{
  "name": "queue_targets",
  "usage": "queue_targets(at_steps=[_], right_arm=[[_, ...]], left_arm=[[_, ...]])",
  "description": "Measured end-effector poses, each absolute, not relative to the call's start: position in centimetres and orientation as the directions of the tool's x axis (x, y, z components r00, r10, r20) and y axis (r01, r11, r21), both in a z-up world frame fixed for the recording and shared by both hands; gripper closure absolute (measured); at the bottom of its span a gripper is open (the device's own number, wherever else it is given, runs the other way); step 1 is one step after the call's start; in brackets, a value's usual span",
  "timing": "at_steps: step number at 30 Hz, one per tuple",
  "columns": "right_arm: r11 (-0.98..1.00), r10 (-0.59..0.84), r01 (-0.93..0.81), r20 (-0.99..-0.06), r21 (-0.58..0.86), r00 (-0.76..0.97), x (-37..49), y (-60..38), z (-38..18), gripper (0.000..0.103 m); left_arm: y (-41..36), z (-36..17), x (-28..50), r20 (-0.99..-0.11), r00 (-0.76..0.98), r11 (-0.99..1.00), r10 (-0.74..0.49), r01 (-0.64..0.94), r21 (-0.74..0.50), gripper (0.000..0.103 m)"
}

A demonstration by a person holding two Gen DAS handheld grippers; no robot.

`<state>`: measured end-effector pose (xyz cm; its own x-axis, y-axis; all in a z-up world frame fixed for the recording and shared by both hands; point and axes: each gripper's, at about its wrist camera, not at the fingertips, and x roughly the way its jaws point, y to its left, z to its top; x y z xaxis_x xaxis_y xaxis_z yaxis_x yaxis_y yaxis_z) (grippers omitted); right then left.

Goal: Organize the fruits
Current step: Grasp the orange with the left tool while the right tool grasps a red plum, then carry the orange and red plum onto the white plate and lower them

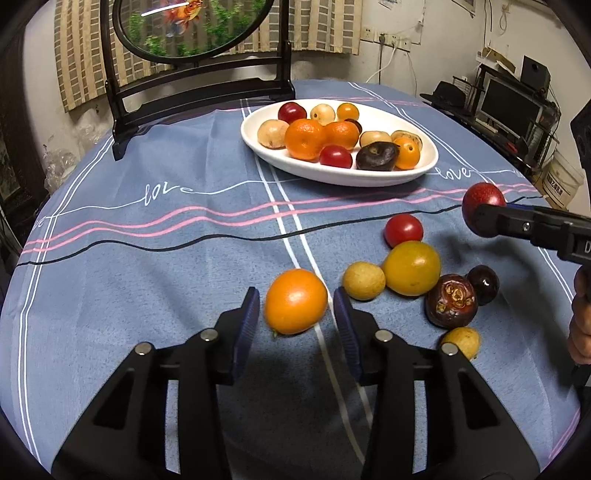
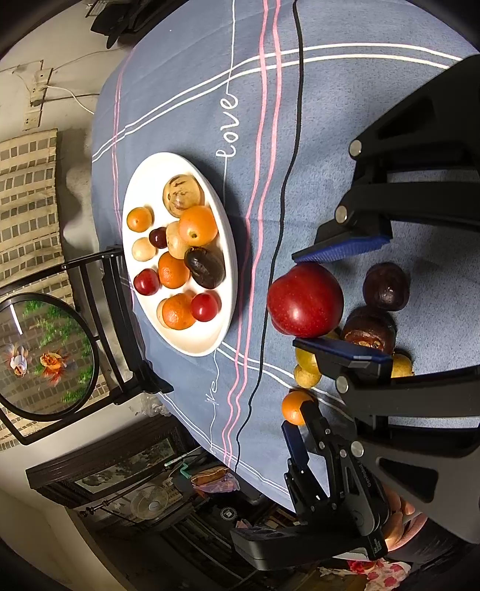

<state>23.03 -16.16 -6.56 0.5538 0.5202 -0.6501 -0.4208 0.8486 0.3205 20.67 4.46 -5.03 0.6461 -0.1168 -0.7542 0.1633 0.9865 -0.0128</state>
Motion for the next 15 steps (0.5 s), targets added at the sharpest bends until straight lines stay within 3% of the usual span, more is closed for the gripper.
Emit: queue_targets(at_steps=[15], right_arm=[[0.847,0.522,-0.423,-0.650,0.321,0.552,22.92,-16.15,-6.50,0.063]], left_arm=[[3.90,-5.40,20.54,-0.757,0.648,0.986,-0.087,0.164,0.027,0.066]])
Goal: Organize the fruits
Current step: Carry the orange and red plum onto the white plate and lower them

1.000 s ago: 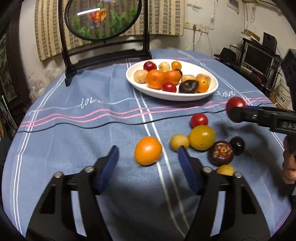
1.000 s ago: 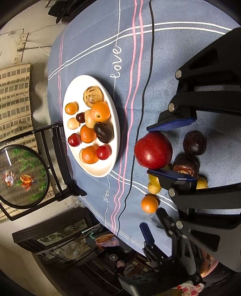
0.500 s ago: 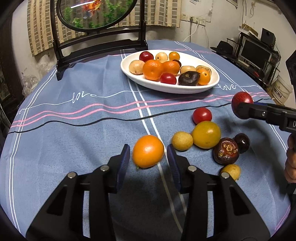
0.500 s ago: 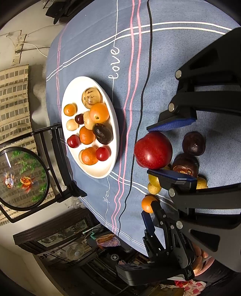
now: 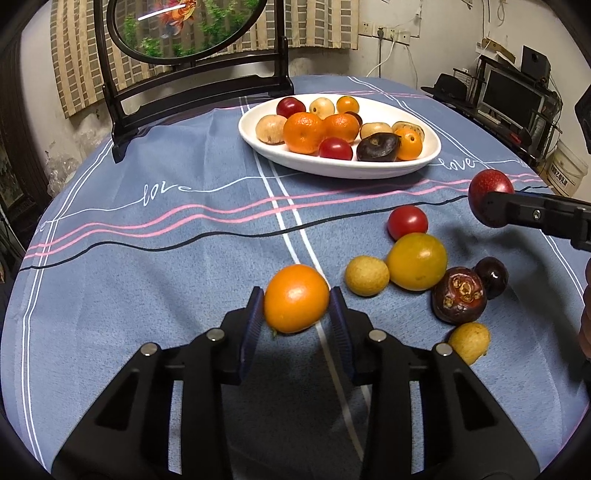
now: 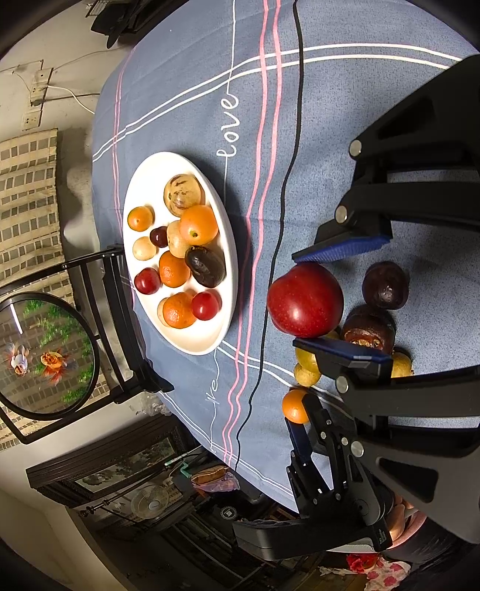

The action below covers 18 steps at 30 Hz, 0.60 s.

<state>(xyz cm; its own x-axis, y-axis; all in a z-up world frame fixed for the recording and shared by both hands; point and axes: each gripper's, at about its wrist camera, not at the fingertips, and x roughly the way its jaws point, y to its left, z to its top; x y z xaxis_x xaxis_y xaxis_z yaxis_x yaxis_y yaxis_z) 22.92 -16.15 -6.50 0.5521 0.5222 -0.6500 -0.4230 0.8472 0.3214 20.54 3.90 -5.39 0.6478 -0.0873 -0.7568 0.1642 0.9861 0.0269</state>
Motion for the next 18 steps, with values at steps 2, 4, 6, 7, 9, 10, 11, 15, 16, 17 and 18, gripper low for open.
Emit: queue_targets(at_steps=[2,4,6,7,9,10,11,15,16,17,18], right_arm=[[0.848,0.521,-0.422,-0.650,0.321,0.553,22.9,-16.2,-6.5,0.063],[0.849,0.519,-0.421,-0.651,0.319,0.554,22.9,-16.2,-6.5,0.063],[0.850,0.518,-0.420,-0.651,0.318,0.555,22.9,-16.2,-6.5,0.063],[0.851,0.517,-0.419,-0.651,0.317,0.556,22.9,-16.2,-6.5,0.063],[0.851,0.516,-0.419,-0.652,0.316,0.555,23.0,-16.2,-6.5,0.063],[0.852,0.515,-0.419,-0.653,0.315,0.555,23.0,-16.2,-6.5,0.063],[0.853,0.513,-0.418,-0.655,0.314,0.555,23.1,-16.2,-6.6,0.063],[0.857,0.505,-0.417,-0.660,0.304,0.556,23.1,-16.1,-6.8,0.063],[0.857,0.504,-0.420,-0.658,0.299,0.559,23.1,-16.1,-6.8,0.063],[0.856,0.504,-0.423,-0.656,0.296,0.562,23.0,-16.0,-6.8,0.063],[0.854,0.508,-0.430,-0.649,0.292,0.566,22.9,-15.9,-6.7,0.063]], left_arm=[[3.8,-5.4,20.5,-0.754,0.651,0.986,-0.081,0.165,0.037,0.066],[3.7,-5.4,20.4,-0.752,0.655,0.985,-0.076,0.165,0.044,0.066],[3.6,-5.4,20.3,-0.750,0.657,0.985,-0.072,0.165,0.050,0.066],[3.7,-5.4,20.3,-0.750,0.657,0.985,-0.074,0.164,0.047,0.066],[3.8,-5.3,20.3,-0.751,0.654,0.986,-0.086,0.164,0.029,0.066],[3.9,-5.3,20.3,-0.751,0.654,0.986,-0.093,0.163,0.020,0.066],[4.0,-5.2,20.3,-0.749,0.655,0.987,-0.098,0.161,0.012,0.066],[4.1,-4.9,20.0,-0.740,0.663,0.988,-0.114,0.156,-0.012,0.066],[4.2,-4.7,19.9,-0.736,0.666,0.988,-0.120,0.156,-0.021,0.066],[4.3,-4.6,19.7,-0.733,0.668,0.987,-0.127,0.156,-0.029,0.066],[4.3,-4.4,19.6,-0.728,0.671,0.987,-0.139,0.157,-0.044,0.066]])
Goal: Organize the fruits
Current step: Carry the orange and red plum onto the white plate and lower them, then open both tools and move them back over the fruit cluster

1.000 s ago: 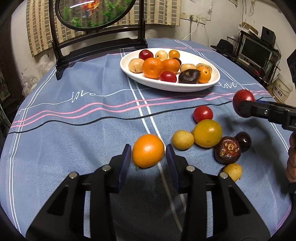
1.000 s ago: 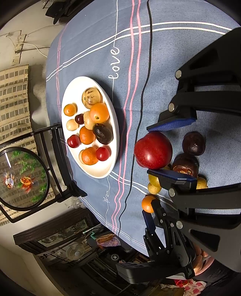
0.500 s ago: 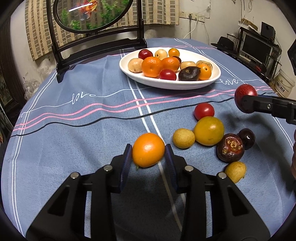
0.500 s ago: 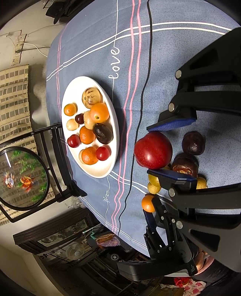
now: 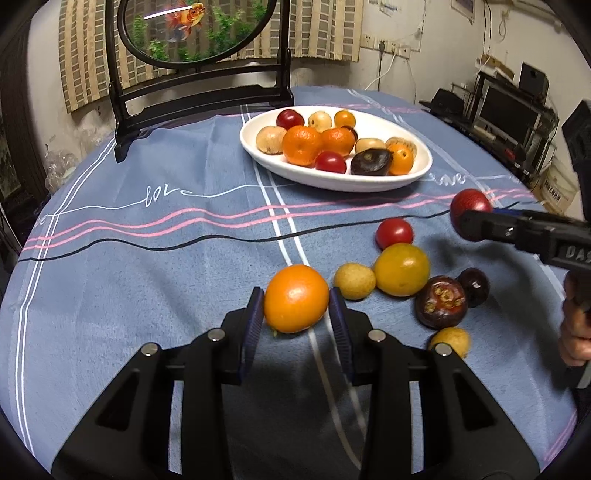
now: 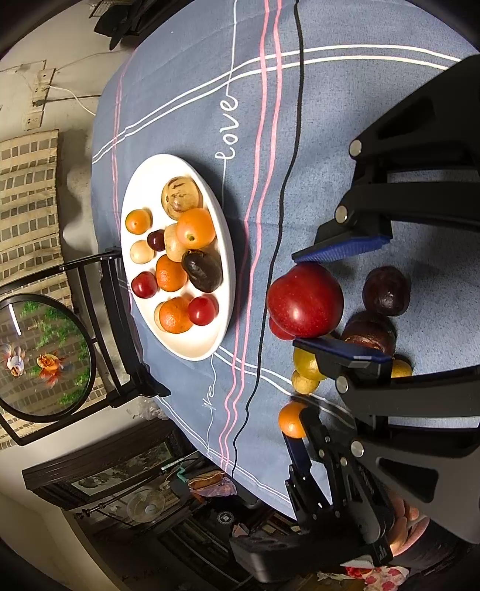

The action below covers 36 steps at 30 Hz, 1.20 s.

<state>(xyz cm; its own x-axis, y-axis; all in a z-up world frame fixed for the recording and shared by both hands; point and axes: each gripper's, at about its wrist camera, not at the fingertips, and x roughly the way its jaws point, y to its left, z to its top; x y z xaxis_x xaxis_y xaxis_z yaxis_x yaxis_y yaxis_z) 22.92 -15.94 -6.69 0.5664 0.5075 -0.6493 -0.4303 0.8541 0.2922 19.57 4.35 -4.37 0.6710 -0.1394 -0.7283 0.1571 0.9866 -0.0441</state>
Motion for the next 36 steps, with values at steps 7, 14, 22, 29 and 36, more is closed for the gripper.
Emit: queue_targets(at_steps=[7,14,22,29,36], right_arm=[[0.848,0.519,-0.459,-0.592,0.266,0.616,22.7,-15.5,-4.5,0.063],[0.875,0.483,-0.415,-0.518,0.251,0.706,26.2,-15.6,-1.4,0.063],[0.908,0.419,-0.331,-0.531,0.257,0.737,33.3,-15.4,-2.9,0.063],[0.918,0.397,-0.320,-0.566,0.235,0.722,36.6,-15.3,-5.1,0.063],[0.912,0.409,-0.343,-0.594,0.227,0.693,37.6,-14.7,-6.1,0.062]], left_arm=[[4.4,-1.4,20.4,-0.694,0.691,0.977,-0.203,0.195,-0.092,0.066],[4.0,3.1,26.1,-0.627,0.753,0.979,-0.202,0.181,-0.097,0.066],[1.2,3.4,34.3,-0.629,0.756,0.980,-0.184,0.186,-0.063,0.066],[0.2,0.8,39.9,-0.674,0.717,0.982,-0.176,0.180,-0.065,0.066],[0.0,-1.0,41.7,-0.698,0.693,0.981,-0.179,0.178,-0.074,0.066]])
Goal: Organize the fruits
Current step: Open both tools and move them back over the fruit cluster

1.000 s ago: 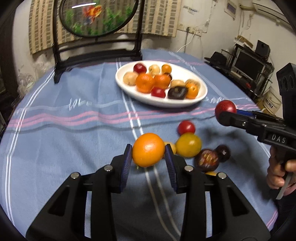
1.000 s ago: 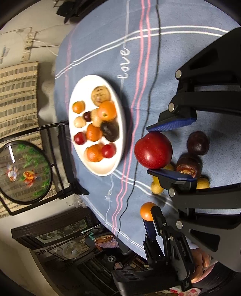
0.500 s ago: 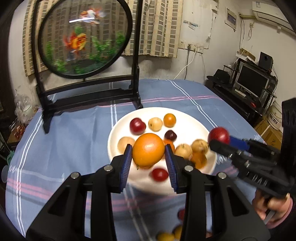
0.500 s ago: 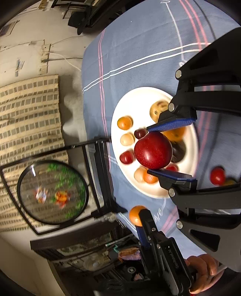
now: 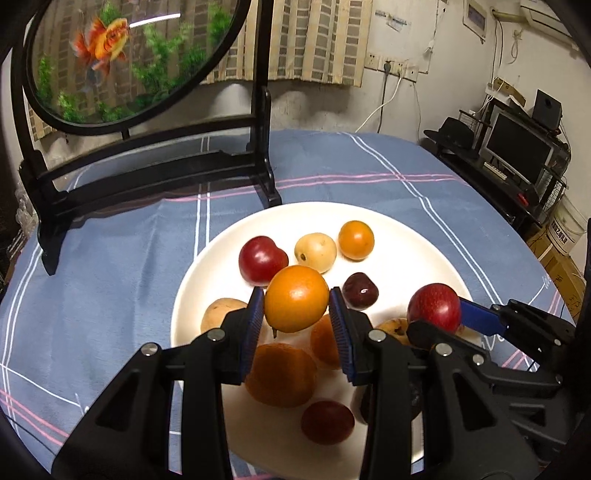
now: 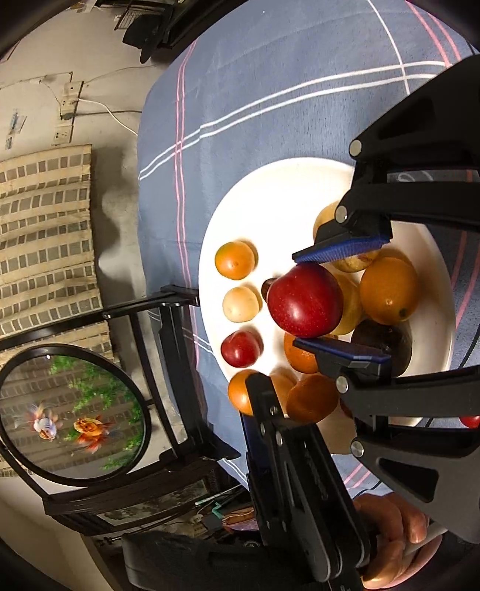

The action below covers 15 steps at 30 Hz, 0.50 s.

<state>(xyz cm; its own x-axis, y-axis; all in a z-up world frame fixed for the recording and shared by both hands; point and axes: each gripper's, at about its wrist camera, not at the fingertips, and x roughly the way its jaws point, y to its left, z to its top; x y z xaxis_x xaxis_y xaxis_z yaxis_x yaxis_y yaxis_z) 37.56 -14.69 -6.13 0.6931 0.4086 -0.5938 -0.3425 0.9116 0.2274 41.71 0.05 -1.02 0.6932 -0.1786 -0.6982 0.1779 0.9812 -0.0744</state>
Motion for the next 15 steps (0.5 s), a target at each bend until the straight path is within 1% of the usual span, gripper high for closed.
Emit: queue_targets(at_steps=[1,2,3,5,6,7,8,9,11,15], right_arm=[[0.909,0.414,-0.347,-0.598,0.232,0.686,37.6,-14.6,-6.2,0.061],[0.906,0.421,-0.351,-0.595,0.236,0.685,37.5,-14.6,-6.1,0.058],[0.907,0.420,-0.352,-0.585,0.233,0.694,37.2,-14.7,-5.8,0.058],[0.907,0.420,-0.353,-0.578,0.231,0.700,36.8,-14.9,-5.1,0.057],[0.904,0.427,-0.357,-0.570,0.237,0.702,36.3,-15.1,-4.6,0.056],[0.902,0.430,-0.357,-0.561,0.241,0.707,35.8,-15.2,-4.1,0.052],[0.902,0.431,-0.354,-0.546,0.247,0.718,35.0,-15.5,-3.5,0.040],[0.901,0.434,-0.355,-0.534,0.251,0.726,34.4,-15.7,-3.1,0.038],[0.898,0.439,-0.361,-0.522,0.251,0.731,32.9,-16.0,-2.4,0.038],[0.892,0.451,-0.376,-0.537,0.251,0.713,29.3,-16.4,-2.3,0.038]], left_arm=[[0.1,-1.2,41.7,-0.700,0.693,0.982,-0.173,0.172,-0.072,0.066],[0.1,-1.1,41.6,-0.699,0.695,0.983,-0.168,0.167,-0.069,0.060],[0.2,-0.9,41.3,-0.693,0.702,0.984,-0.164,0.163,-0.068,0.042],[0.5,0.2,40.0,-0.655,0.743,0.989,-0.136,0.136,-0.051,0.026],[0.7,1.1,38.9,-0.628,0.769,0.991,-0.124,0.128,-0.039,0.020],[0.9,1.7,38.1,-0.611,0.782,0.991,-0.120,0.128,-0.031,0.017],[1.2,2.5,36.8,-0.595,0.796,0.992,-0.110,0.122,-0.021,0.011],[1.4,3.0,36.0,-0.588,0.802,0.993,-0.106,0.117,-0.019,0.006],[2.1,3.8,33.7,-0.579,0.809,0.993,-0.105,0.112,-0.024,0.005],[3.4,3.9,28.3,-0.589,0.799,0.993,-0.121,0.102,-0.065,0.002]])
